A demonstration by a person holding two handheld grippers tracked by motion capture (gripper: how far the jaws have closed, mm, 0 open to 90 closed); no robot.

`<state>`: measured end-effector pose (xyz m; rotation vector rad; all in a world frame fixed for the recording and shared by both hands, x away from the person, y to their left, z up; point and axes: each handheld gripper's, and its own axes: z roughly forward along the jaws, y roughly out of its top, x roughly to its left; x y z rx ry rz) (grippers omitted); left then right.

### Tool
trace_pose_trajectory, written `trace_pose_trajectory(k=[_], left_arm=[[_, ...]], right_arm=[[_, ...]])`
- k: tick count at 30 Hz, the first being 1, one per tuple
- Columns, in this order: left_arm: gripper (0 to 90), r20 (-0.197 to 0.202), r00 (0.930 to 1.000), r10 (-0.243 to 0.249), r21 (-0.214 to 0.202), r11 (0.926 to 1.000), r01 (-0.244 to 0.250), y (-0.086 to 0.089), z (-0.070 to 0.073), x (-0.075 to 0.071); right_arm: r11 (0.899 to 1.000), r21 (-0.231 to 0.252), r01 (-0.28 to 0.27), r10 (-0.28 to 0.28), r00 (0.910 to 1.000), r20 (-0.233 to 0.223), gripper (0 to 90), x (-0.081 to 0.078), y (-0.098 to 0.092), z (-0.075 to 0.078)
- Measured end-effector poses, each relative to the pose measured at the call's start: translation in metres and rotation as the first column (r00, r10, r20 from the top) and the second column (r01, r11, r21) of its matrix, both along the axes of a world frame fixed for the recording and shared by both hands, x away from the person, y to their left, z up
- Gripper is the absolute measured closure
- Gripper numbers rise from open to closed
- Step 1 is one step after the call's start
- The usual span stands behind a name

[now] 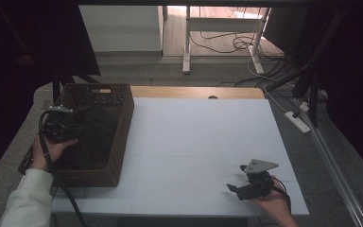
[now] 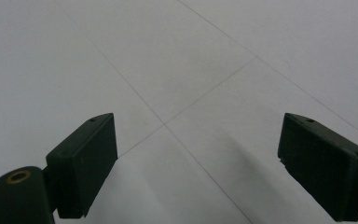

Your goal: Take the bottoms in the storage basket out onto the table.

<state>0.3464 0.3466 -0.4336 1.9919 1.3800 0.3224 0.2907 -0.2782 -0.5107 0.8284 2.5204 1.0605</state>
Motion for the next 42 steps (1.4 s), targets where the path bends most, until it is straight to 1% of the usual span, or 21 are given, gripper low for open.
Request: trace_pose_trajectory(k=[6,12,17,20,23,26,30,35,39,40,42], left_arm=[[78.3,0.041,0.9990,0.016,-0.050,0.9986,-0.014,-0.001,0.000,-0.005],[78.3,0.083,0.9962,0.028,-0.075,0.9969,-0.022,0.001,0.003,-0.011],[78.3,0.110,0.9931,0.040,-0.111,0.9934,-0.027,0.001,0.002,-0.015],[78.4,0.133,0.9900,0.047,-0.141,0.9896,-0.028,0.002,0.001,-0.018],[78.4,0.140,0.9889,0.050,-0.143,0.9893,-0.030,0.002,0.002,-0.018],[78.4,0.156,0.9864,0.052,-0.168,0.9854,-0.025,0.003,0.002,-0.019],[78.4,0.172,0.9838,0.052,-0.162,0.9866,-0.024,0.000,0.004,-0.022],[78.4,0.204,0.9773,0.057,-0.168,0.9855,-0.023,-0.001,0.010,-0.027],[78.4,0.232,0.9706,0.063,-0.183,0.9830,-0.020,-0.001,0.015,-0.031],[78.4,0.244,0.9675,0.067,-0.184,0.9827,-0.021,0.000,0.017,-0.033],[78.4,0.255,0.9644,0.069,-0.190,0.9816,-0.021,0.000,0.019,-0.035]], right_arm=[[1.000,0.004,0.001,-0.001,1.0000,0.006,12.0,0.000,0.000,0.001],[1.000,0.004,0.003,-0.003,1.0000,0.009,12.0,0.000,-0.001,0.001],[1.000,0.005,0.007,-0.007,0.9999,0.009,12.0,0.000,-0.001,0.000],[1.000,0.003,0.008,-0.008,0.9999,0.008,12.1,0.000,-0.001,0.000],[1.000,-0.002,0.007,-0.007,1.0000,0.005,12.1,0.000,0.000,-0.001],[1.000,-0.005,0.007,-0.007,1.0000,0.005,12.1,0.001,0.000,-0.001],[1.000,0.005,0.008,-0.008,0.9999,0.008,12.1,0.000,-0.001,0.000],[1.000,0.015,0.007,-0.007,0.9999,0.009,12.1,0.000,-0.002,0.001],[1.000,0.018,0.006,-0.006,0.9999,0.012,12.1,0.000,-0.002,0.001],[1.000,0.019,0.005,-0.005,0.9999,0.014,12.2,0.000,-0.002,0.001],[1.000,0.027,0.005,-0.006,0.9999,0.015,12.2,-0.001,-0.002,0.002]])
